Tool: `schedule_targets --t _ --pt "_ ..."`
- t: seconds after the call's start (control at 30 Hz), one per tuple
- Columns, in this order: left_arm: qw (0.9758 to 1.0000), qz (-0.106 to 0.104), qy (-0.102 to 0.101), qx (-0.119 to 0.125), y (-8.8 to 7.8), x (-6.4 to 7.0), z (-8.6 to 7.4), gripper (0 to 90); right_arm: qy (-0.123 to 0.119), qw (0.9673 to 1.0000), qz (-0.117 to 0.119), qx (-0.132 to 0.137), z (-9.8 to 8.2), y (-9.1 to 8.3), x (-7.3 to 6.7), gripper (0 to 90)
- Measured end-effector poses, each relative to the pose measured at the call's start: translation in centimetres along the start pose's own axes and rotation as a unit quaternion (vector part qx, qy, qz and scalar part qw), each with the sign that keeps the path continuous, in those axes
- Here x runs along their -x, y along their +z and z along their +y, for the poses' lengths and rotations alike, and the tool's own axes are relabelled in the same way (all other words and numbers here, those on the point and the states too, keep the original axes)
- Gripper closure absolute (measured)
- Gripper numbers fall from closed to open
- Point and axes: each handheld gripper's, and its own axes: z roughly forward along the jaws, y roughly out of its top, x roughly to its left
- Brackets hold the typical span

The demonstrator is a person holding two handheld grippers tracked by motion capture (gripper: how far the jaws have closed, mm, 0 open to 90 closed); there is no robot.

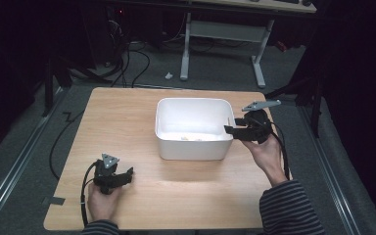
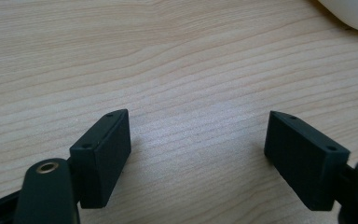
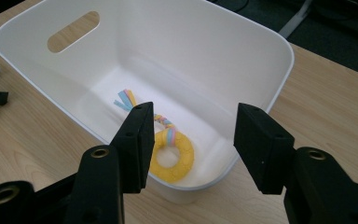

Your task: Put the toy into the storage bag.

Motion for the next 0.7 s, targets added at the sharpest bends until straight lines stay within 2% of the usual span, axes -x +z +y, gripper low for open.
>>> schedule_targets --t 0.37,0.47,0.7 --pt "1.0000 0.000 0.000 0.000 0.0 0.0 0.0 22.9 0.014 0.9997 -0.004 0.018 -1.2 -1.8 1.0 47.7" --pt "1.0000 0.000 0.000 0.000 0.0 0.0 0.0 23.0 0.027 0.9993 -0.006 0.027 -1.7 -2.6 1.4 47.6" --pt "1.0000 0.000 0.000 0.000 0.0 0.0 0.0 22.9 0.033 0.9985 -0.011 0.042 -2.3 -4.2 1.8 47.0"
